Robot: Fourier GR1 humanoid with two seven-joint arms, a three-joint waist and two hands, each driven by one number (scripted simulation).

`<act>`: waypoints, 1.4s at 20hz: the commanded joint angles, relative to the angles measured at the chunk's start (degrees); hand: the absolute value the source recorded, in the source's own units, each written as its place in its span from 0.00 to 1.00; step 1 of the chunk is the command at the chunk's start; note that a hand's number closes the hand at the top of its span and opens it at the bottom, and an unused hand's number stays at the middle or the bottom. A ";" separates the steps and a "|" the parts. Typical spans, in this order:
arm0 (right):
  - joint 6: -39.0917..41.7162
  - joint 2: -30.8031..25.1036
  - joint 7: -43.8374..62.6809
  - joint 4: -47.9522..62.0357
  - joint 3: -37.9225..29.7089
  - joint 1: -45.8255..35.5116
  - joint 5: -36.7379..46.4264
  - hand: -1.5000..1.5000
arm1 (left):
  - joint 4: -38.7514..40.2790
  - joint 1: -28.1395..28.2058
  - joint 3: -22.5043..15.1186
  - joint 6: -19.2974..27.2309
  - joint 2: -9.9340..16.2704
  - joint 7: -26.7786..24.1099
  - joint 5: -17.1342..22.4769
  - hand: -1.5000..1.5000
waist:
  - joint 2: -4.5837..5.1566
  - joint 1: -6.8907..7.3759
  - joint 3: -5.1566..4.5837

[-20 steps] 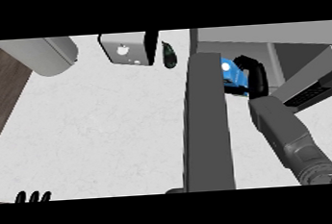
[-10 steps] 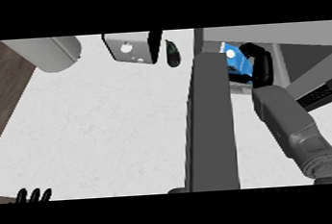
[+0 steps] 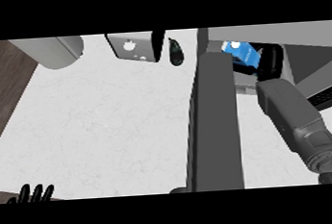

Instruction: Pick up the milk, place it into the microwave and close the microwave

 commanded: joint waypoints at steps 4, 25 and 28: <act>-7.39 -0.92 -0.06 1.06 -0.70 -2.10 0.81 1.00 | 2.58 -1.81 0.36 -0.63 0.04 -0.24 0.12 0.00 | 0.34 0.81 -0.08; -5.74 2.25 14.05 8.47 11.41 -2.06 13.99 0.00 | 3.82 -6.38 0.24 0.48 -0.36 0.44 -1.78 0.00 | 0.74 2.41 0.18; -3.34 3.84 15.04 8.69 11.37 -4.01 13.93 0.00 | 3.32 -5.92 0.21 -0.36 0.43 0.76 -1.50 0.00 | 0.54 2.81 0.12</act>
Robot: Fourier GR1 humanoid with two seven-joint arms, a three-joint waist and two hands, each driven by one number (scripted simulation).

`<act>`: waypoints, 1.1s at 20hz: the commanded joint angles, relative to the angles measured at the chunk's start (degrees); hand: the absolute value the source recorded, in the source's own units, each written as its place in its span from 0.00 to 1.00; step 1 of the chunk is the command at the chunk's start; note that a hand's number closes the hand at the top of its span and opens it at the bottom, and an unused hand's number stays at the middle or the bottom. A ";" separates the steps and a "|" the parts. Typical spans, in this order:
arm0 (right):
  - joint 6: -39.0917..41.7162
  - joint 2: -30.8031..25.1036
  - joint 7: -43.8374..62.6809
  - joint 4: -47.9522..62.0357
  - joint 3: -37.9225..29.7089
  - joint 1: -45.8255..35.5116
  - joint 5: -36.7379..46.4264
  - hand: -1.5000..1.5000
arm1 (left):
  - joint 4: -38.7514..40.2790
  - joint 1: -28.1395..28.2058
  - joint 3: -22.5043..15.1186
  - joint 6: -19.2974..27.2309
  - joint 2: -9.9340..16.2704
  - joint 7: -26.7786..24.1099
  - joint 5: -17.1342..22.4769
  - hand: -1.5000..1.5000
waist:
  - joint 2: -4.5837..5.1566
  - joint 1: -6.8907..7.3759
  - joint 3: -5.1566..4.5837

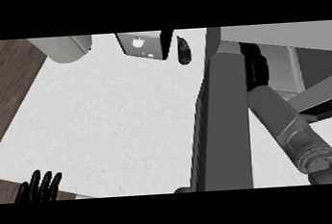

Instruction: Pick up the milk, place it into the microwave and close the microwave

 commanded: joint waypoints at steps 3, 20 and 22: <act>5.25 3.18 -1.09 -0.95 -0.80 -0.52 -0.84 0.00 | 0.31 -0.39 0.01 -0.22 0.15 -0.55 -0.62 0.00 | -0.18 -0.58 0.07; 30.07 5.44 -19.72 -6.52 -12.33 11.08 -13.04 0.00 | -2.23 4.36 0.27 -0.19 0.05 -2.02 -1.07 0.00 | -2.48 -6.32 -0.10; 31.55 6.33 -20.86 -6.38 -12.72 11.34 -13.43 0.00 | -1.74 3.37 2.56 -1.54 1.15 -1.31 1.96 0.00 | -2.61 -6.68 -0.16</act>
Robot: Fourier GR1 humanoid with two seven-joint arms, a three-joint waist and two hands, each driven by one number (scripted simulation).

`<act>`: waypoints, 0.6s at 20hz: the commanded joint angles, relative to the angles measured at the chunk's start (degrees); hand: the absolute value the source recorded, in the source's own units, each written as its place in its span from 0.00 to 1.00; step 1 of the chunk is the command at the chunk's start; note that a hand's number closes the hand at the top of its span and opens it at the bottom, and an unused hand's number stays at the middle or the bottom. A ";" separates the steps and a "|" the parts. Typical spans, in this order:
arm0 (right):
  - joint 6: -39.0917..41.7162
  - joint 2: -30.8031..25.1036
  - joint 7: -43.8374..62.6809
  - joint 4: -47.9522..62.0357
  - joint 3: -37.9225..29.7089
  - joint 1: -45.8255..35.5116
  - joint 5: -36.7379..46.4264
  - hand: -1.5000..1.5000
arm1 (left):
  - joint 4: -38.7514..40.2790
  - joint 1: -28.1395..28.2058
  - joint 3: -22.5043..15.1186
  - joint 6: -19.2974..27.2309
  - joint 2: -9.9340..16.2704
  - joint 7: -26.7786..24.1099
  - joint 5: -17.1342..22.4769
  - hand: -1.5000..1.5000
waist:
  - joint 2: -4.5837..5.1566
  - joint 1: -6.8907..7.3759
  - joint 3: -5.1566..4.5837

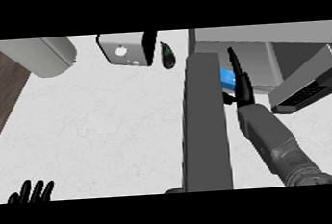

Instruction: Pick up the milk, place it into the microwave and close the microwave

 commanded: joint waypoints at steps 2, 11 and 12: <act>5.57 0.08 -5.43 0.23 -1.86 3.84 -1.77 0.00 | -3.58 1.61 -0.58 1.36 -0.29 2.03 -0.19 0.00 | -0.45 -1.12 -0.01; 14.07 -0.45 -13.89 -0.89 -2.07 11.74 -2.09 0.00 | 0.67 1.20 -1.84 0.79 -1.26 0.82 -2.57 0.00 | -1.51 -3.62 -0.21; 15.02 1.49 -12.79 -0.75 -1.75 11.62 -2.09 0.00 | 0.79 2.69 -2.09 1.36 -1.69 -0.10 -3.73 0.00 | -1.73 -3.74 -0.24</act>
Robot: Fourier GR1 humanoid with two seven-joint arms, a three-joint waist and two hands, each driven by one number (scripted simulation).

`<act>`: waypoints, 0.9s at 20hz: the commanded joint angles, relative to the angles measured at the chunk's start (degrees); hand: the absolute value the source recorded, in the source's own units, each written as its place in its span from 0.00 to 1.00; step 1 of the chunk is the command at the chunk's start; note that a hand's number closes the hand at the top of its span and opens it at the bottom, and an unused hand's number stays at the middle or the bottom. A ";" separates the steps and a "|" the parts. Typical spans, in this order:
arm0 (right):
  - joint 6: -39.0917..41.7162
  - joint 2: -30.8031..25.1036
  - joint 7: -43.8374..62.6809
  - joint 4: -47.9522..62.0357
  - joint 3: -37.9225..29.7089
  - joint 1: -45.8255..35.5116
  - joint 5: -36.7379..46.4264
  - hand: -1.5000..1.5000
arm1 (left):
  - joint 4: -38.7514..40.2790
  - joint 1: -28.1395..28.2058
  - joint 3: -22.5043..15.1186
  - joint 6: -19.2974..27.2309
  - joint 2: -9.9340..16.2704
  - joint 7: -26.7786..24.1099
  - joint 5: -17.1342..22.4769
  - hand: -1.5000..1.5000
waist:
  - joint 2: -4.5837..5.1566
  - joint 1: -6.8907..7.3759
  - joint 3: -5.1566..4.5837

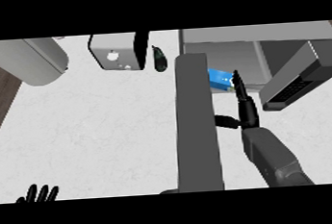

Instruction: Pick up the milk, place it into the microwave and close the microwave

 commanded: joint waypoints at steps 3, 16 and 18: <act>13.06 -3.27 -3.97 -0.95 0.92 5.06 0.12 0.00 | 1.89 1.13 -1.44 -1.15 0.05 -1.53 -2.40 0.00 | -0.69 -1.47 -0.11; 19.25 -9.77 -3.40 -12.95 2.16 18.23 -1.66 0.00 | 4.22 -3.55 -7.78 -1.14 -0.67 3.09 -7.80 0.00 | -1.33 -3.22 -0.24; 15.40 -6.05 -6.04 -14.31 2.44 21.38 -1.66 1.00 | 4.76 -8.01 -9.39 -0.85 -1.09 7.04 -8.96 0.00 | -1.11 -3.07 -0.19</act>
